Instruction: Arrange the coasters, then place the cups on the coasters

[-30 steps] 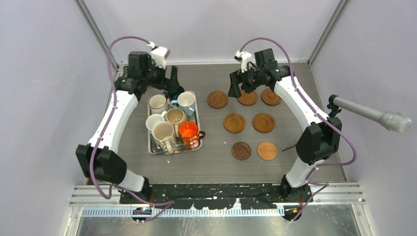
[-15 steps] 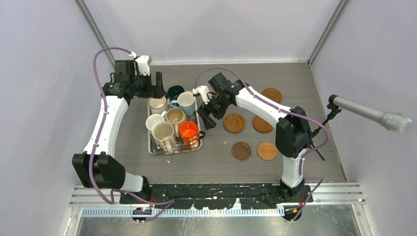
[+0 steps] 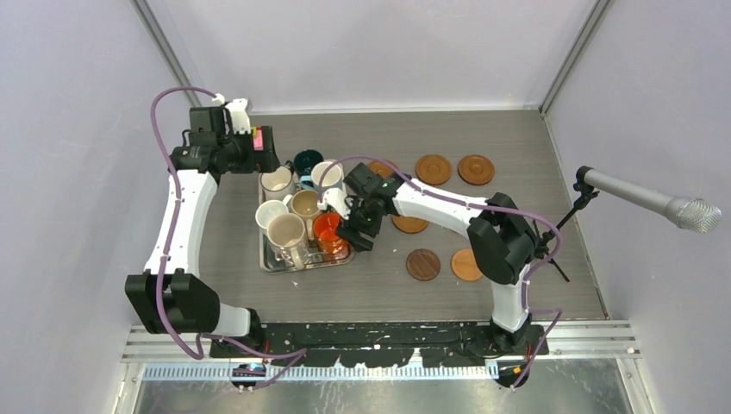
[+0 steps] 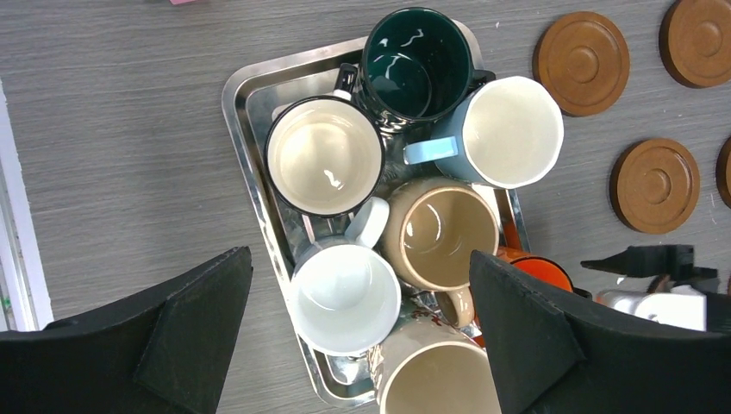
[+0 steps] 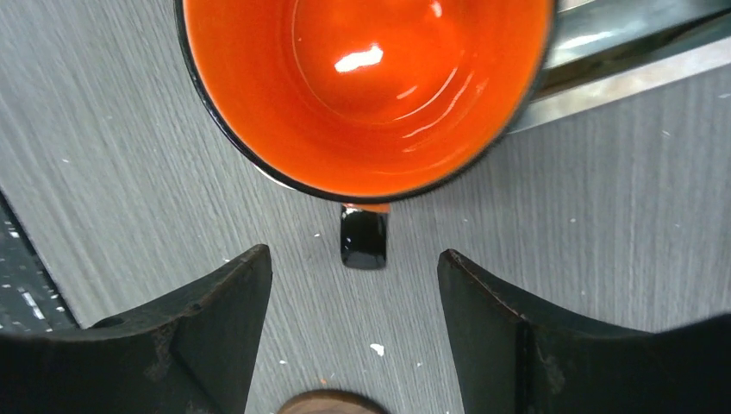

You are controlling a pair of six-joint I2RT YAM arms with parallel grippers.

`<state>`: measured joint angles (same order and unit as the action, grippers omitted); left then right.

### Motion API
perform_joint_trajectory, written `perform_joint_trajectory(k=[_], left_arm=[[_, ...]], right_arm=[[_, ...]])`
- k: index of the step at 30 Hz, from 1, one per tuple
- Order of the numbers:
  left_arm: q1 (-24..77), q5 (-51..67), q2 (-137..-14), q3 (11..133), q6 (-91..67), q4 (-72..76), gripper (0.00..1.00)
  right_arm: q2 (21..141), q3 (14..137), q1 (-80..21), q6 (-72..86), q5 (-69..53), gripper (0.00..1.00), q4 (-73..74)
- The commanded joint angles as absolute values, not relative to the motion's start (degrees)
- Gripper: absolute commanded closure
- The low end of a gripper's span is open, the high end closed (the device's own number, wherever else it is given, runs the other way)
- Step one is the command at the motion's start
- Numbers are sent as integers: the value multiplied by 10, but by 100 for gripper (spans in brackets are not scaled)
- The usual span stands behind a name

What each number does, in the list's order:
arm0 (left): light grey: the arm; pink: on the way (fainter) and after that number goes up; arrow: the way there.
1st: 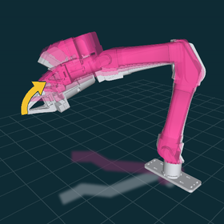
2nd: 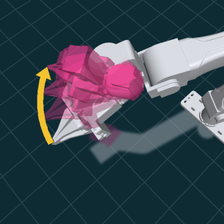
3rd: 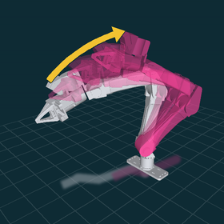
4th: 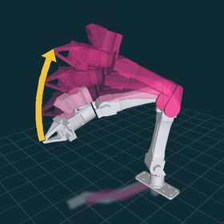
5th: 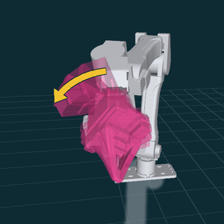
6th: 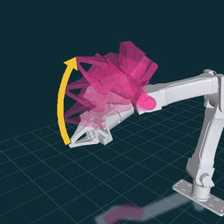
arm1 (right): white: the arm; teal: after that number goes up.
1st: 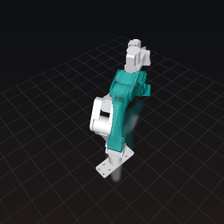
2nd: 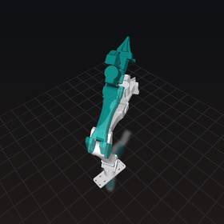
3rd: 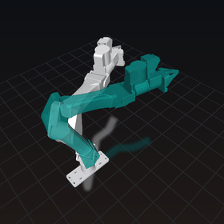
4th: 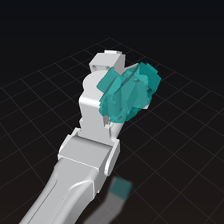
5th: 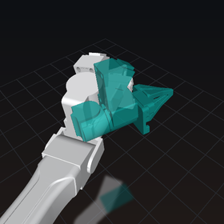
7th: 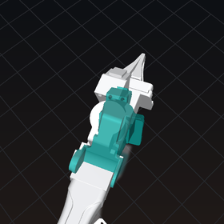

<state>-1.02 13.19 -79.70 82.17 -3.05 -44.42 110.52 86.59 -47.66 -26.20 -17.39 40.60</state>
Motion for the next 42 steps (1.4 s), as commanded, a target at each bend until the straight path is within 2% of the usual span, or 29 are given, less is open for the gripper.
perform_joint_trajectory(k=[1,11,21,28,31,42], left_arm=[[-15,134,-782,835,-39,-428,0],[-15,134,-772,817,-44,-415,1],[-15,134,-766,806,-41,-404,2],[-15,137,-770,806,-40,-394,2],[-15,143,-773,807,-40,-388,3],[-15,149,-789,820,-44,-370,4]], right_arm=[[1077,828,-495,-302,-139,26,305],[1095,794,-503,-286,-120,40,216],[1091,768,-503,-290,-134,61,191],[1053,748,-501,-295,-141,83,190],[1028,744,-497,-285,-146,99,193],[933,747,-446,-211,-175,100,217]])
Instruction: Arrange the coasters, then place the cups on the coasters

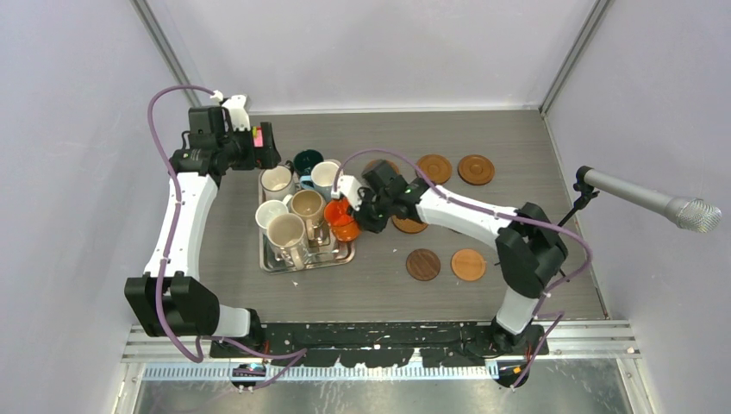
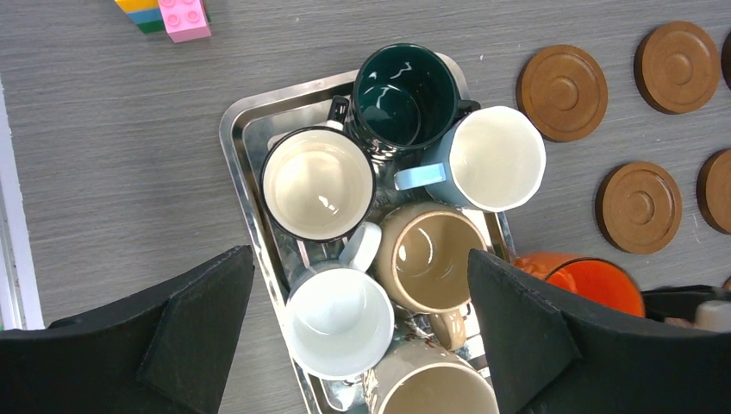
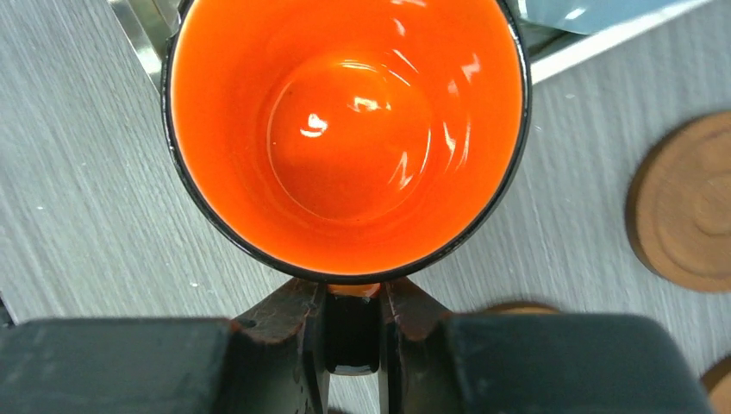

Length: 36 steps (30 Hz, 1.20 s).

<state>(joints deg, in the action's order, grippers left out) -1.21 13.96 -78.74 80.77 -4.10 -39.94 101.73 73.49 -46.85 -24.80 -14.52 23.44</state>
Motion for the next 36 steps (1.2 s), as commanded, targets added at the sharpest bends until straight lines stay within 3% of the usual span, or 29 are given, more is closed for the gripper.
perform_joint_trajectory(k=[1,8,12,24,36], left_arm=[[-15,149,-790,821,-45,-370,4],[-15,150,-800,829,-53,-367,4],[-15,146,-804,834,-54,-366,4],[-16,110,-838,885,-28,-385,0],[-32,99,-862,915,-12,-415,0]], right_arm=[[923,742,-437,-207,-179,99,221],[858,727,-346,-172,-194,99,231],[855,714,-291,-157,-189,99,160],[1010,755,-233,-135,-185,99,-38],[1109,810,-231,-173,-195,100,-55]])
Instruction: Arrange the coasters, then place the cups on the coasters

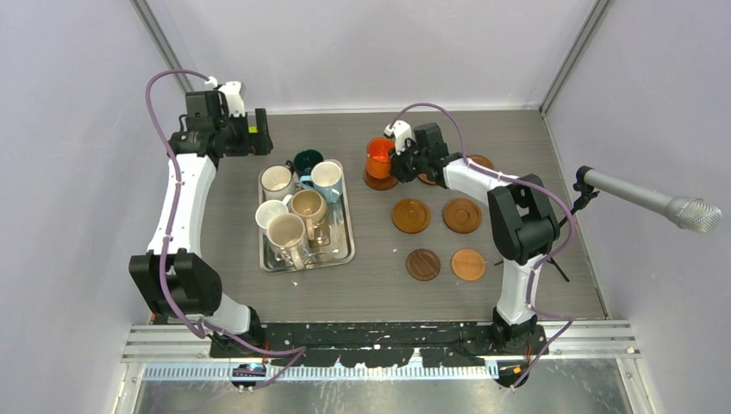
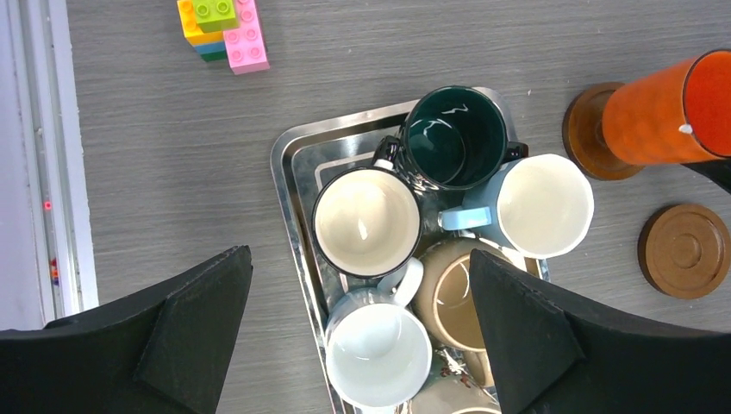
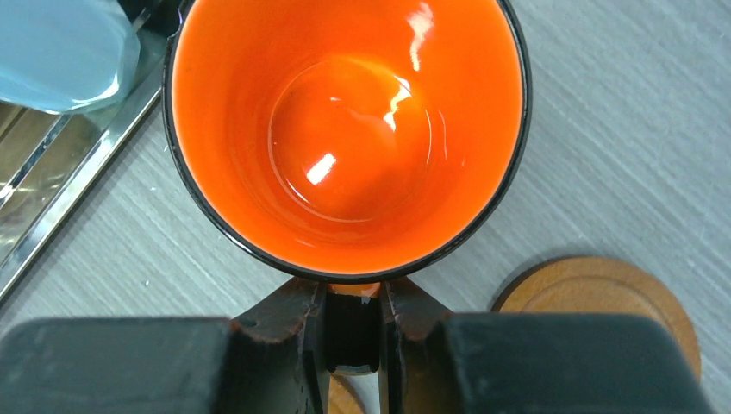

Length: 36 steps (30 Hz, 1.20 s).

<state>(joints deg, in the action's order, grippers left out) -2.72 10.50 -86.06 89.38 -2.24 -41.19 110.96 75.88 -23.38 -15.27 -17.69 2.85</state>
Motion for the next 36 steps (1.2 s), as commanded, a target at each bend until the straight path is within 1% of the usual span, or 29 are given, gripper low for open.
perform_joint_trajectory(k=[1,8,30,36], left_arm=[[-32,99,-862,915,-11,-414,0],[-32,97,-868,922,-3,-413,0],[-33,100,-881,932,-3,-417,0],[-33,102,-882,932,-3,-418,0]], right_arm=[[1113,813,-231,-177,-196,100,-54],[1135,822,-231,-192,-207,100,-48],[1139,797,-228,-216,-221,99,-25],[1141,793,-228,-226,-218,91,-19]])
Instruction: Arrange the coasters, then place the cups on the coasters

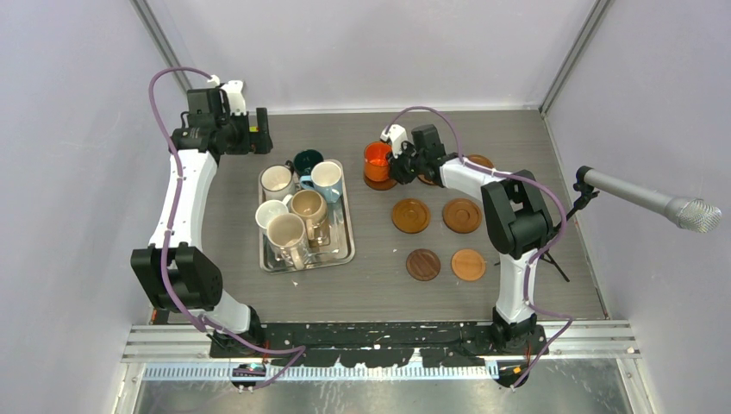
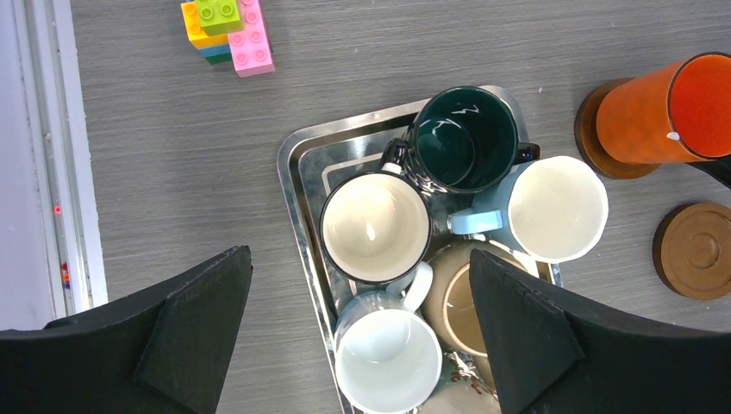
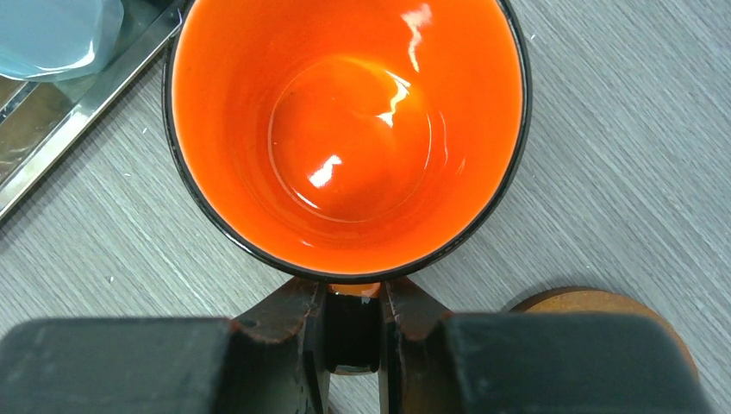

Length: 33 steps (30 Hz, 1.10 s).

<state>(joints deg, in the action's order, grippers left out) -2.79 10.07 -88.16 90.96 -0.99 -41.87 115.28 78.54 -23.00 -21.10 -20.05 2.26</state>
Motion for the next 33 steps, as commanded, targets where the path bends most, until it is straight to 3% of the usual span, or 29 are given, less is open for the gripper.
perform_joint_trajectory(k=[1,9,24,33], left_arm=[[-33,102,-881,933,-3,-418,0],[-33,106,-881,933,-3,-419,0],[-33,105,-877,929,-3,-418,0],[-33,121,-867,916,-4,-415,0]], right_arm=[[1141,792,-227,-228,-215,90,-19],[1147,787,-226,-238,-202,84,-15],[1144,795,-220,-252,-186,47,3],[1084,761,-209,-260,-197,37,56]])
